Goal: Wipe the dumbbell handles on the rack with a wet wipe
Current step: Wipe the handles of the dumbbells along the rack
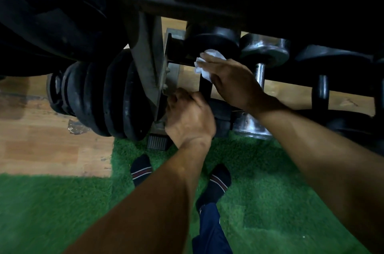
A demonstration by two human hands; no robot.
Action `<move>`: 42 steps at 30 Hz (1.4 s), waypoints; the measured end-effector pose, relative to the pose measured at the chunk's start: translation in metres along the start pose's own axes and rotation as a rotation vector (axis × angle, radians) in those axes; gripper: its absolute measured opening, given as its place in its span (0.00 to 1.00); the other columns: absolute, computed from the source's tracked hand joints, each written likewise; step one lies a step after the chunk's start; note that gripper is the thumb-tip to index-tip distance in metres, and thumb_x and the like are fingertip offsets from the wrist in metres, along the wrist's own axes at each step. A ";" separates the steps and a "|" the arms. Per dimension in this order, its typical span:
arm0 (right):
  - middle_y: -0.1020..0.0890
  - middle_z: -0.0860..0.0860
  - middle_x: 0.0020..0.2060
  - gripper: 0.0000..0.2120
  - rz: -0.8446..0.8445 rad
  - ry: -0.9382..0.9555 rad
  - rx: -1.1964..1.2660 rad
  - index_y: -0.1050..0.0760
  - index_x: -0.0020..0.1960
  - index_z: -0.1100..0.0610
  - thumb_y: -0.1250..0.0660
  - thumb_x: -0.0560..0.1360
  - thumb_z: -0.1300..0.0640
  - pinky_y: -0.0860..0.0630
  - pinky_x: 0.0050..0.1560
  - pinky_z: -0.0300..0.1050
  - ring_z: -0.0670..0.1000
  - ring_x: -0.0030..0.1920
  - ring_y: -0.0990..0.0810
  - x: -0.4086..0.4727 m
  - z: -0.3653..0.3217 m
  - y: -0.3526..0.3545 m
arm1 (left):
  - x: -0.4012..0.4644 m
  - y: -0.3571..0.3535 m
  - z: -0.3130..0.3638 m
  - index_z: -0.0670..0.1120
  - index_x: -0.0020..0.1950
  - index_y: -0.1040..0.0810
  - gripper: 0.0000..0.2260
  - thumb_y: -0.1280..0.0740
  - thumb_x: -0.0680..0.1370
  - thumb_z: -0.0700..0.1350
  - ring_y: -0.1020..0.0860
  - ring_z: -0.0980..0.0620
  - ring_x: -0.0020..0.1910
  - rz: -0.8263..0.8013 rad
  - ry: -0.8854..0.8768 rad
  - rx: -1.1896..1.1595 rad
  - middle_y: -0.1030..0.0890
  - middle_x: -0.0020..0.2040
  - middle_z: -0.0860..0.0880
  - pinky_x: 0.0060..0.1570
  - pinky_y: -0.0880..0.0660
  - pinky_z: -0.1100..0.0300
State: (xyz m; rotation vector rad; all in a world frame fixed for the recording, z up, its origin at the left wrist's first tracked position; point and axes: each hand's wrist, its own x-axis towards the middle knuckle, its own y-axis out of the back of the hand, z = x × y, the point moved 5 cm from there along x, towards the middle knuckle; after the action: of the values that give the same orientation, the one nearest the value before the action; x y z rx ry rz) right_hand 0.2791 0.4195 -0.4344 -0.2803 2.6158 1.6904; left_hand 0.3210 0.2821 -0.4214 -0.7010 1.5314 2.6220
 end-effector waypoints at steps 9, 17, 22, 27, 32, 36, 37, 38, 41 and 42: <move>0.26 0.46 0.71 0.20 0.134 -0.079 0.033 0.27 0.72 0.49 0.43 0.82 0.53 0.24 0.60 0.49 0.55 0.61 0.20 0.003 0.006 -0.001 | 0.006 -0.001 -0.002 0.43 0.64 0.24 0.22 0.50 0.84 0.53 0.23 0.37 0.61 -0.070 -0.054 0.021 0.24 0.66 0.40 0.45 0.32 0.48; 0.22 0.45 0.58 0.15 0.263 -0.180 0.018 0.19 0.61 0.41 0.40 0.79 0.48 0.26 0.53 0.55 0.54 0.56 0.26 -0.012 0.011 0.001 | 0.013 0.001 -0.007 0.44 0.60 0.25 0.15 0.46 0.85 0.52 0.25 0.38 0.60 -0.147 -0.144 -0.057 0.24 0.62 0.41 0.45 0.38 0.52; 0.19 0.50 0.49 0.12 0.397 -0.363 0.287 0.17 0.56 0.51 0.35 0.76 0.55 0.24 0.50 0.42 0.46 0.47 0.20 0.011 0.019 0.002 | 0.014 0.000 -0.008 0.45 0.59 0.24 0.15 0.46 0.85 0.52 0.25 0.40 0.60 -0.143 -0.158 -0.047 0.24 0.61 0.42 0.46 0.38 0.53; 0.17 0.51 0.41 0.08 0.337 -0.556 0.395 0.19 0.49 0.59 0.30 0.69 0.61 0.33 0.39 0.24 0.48 0.41 0.21 -0.001 0.026 -0.005 | 0.015 -0.001 -0.010 0.45 0.59 0.24 0.15 0.46 0.85 0.52 0.25 0.40 0.60 -0.150 -0.153 -0.087 0.24 0.61 0.42 0.46 0.38 0.53; 0.18 0.48 0.38 0.06 0.307 -0.619 0.442 0.17 0.48 0.58 0.27 0.71 0.58 0.26 0.42 0.32 0.45 0.39 0.21 -0.001 0.032 -0.008 | 0.012 0.001 -0.009 0.45 0.59 0.24 0.20 0.50 0.83 0.55 0.24 0.40 0.59 -0.122 -0.164 -0.066 0.23 0.62 0.43 0.45 0.37 0.53; 0.16 0.49 0.38 0.12 0.306 -0.780 0.516 0.17 0.46 0.57 0.25 0.71 0.48 0.26 0.40 0.39 0.48 0.41 0.18 0.016 0.041 -0.009 | 0.012 0.001 -0.007 0.46 0.60 0.24 0.19 0.50 0.83 0.55 0.25 0.40 0.60 -0.113 -0.192 -0.074 0.23 0.63 0.43 0.45 0.37 0.52; 0.16 0.50 0.38 0.13 0.289 -0.813 0.518 0.17 0.45 0.56 0.25 0.70 0.47 0.26 0.39 0.39 0.49 0.41 0.18 0.016 0.043 -0.013 | 0.012 0.000 -0.008 0.46 0.61 0.24 0.18 0.49 0.84 0.54 0.25 0.40 0.60 -0.115 -0.189 -0.076 0.24 0.63 0.43 0.45 0.37 0.53; 0.17 0.50 0.36 0.13 0.262 -0.844 0.537 0.18 0.42 0.56 0.25 0.69 0.46 0.25 0.38 0.41 0.50 0.40 0.18 0.012 0.044 -0.016 | 0.012 -0.001 -0.009 0.46 0.61 0.24 0.18 0.48 0.85 0.53 0.25 0.40 0.60 -0.114 -0.187 -0.078 0.24 0.64 0.43 0.45 0.36 0.53; 0.21 0.53 0.26 0.16 0.041 -0.826 0.618 0.23 0.31 0.60 0.23 0.64 0.49 0.26 0.32 0.46 0.50 0.29 0.23 -0.011 0.037 -0.025 | 0.010 0.000 -0.008 0.46 0.62 0.24 0.21 0.51 0.82 0.55 0.25 0.40 0.60 -0.100 -0.187 -0.059 0.23 0.63 0.43 0.45 0.36 0.53; 0.24 0.52 0.23 0.16 -0.058 -0.772 0.618 0.26 0.28 0.60 0.24 0.65 0.52 0.31 0.29 0.45 0.50 0.27 0.27 -0.018 0.033 -0.026 | 0.010 0.000 -0.008 0.46 0.62 0.24 0.22 0.51 0.82 0.55 0.24 0.40 0.60 -0.096 -0.187 -0.048 0.23 0.63 0.43 0.45 0.36 0.53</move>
State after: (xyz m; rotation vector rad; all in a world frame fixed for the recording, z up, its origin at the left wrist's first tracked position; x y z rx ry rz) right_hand 0.2983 0.4420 -0.4696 0.2590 2.2991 0.6727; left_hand 0.3149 0.2733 -0.4283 -0.5014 1.3543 2.5783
